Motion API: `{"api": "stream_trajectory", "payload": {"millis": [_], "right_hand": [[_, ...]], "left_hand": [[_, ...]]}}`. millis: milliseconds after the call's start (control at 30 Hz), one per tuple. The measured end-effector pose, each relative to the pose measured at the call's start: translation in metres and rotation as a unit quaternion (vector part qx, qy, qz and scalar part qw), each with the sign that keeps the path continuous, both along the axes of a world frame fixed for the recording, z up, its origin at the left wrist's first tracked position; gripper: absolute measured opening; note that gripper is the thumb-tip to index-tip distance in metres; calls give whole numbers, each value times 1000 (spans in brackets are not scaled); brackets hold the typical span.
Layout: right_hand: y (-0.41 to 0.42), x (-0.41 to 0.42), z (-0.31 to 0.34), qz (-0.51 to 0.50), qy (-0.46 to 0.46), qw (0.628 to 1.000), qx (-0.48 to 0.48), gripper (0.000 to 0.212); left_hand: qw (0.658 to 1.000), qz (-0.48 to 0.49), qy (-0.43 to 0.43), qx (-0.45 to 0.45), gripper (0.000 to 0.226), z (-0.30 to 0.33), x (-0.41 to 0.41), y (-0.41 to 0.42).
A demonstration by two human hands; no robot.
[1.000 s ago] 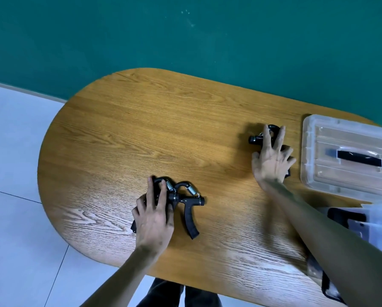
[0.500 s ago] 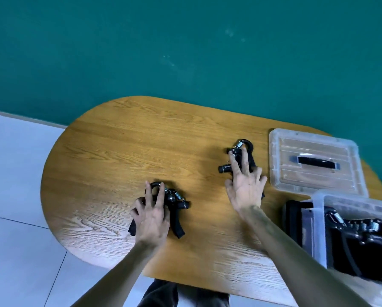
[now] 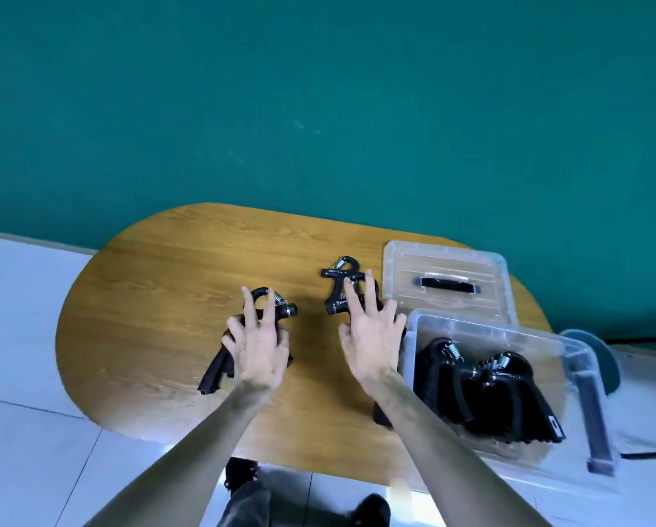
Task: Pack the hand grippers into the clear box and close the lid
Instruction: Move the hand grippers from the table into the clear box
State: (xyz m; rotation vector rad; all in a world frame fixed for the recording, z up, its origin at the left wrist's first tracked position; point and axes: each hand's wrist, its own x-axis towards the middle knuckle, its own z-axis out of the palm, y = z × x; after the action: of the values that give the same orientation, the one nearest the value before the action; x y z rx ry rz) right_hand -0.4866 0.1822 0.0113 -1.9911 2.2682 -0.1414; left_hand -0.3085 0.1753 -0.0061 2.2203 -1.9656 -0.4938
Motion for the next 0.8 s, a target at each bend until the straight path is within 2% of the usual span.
{"api": "stream_trajectory", "payload": {"millis": [400,700,800], "right_hand": [[49,-135,87,-39,34,997,-66,81],[81,-212,99,-101,34,991,-80,83],[94,-231,90,-116,35,989,-80,82]], "left_hand": [[995,-40,52,-76,66,79,-156,29],[989,-103,66,-79,75,94,-245,52],[987,-126,70,-70,71,90,-269,61]]}}
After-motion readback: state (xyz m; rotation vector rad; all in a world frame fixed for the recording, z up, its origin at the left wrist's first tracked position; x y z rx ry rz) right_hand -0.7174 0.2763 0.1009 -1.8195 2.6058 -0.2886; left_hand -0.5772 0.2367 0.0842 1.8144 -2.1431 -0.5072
